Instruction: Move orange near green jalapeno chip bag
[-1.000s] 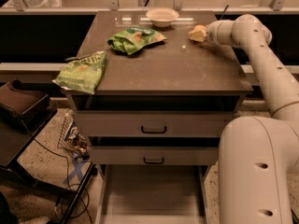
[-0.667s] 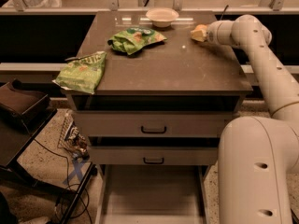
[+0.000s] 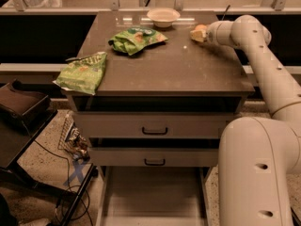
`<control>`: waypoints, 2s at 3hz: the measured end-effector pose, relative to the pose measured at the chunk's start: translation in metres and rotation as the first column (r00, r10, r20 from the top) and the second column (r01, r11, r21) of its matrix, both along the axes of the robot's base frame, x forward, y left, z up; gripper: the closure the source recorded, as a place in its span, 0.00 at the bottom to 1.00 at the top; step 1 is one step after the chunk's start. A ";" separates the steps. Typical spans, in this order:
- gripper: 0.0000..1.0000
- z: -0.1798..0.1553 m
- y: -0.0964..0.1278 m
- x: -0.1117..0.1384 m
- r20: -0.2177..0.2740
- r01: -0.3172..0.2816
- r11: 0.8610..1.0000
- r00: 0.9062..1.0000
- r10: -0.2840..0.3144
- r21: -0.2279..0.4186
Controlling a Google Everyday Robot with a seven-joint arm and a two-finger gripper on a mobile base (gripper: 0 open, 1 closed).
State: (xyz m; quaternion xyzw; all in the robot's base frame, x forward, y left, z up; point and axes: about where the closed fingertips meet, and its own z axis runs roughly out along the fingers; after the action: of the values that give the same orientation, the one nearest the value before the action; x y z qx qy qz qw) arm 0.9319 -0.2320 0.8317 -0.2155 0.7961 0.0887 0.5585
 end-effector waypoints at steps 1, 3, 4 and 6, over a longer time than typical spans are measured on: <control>1.00 0.015 0.011 0.005 0.022 -0.010 0.998 1.000 0.011 -0.061; 1.00 0.073 0.030 -0.014 0.087 -0.060 0.988 0.994 0.073 -0.141; 1.00 0.079 0.034 -0.046 0.066 -0.092 0.985 0.993 0.102 -0.145; 1.00 0.023 0.079 -0.159 -0.037 -0.313 0.948 0.950 0.311 -0.063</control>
Offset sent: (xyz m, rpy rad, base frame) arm 0.0088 0.0389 0.0822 -0.1986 -0.1169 0.0572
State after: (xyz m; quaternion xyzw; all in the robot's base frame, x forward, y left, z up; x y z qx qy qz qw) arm 0.7724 -0.1530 0.8550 -0.3563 0.7619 0.1515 0.5192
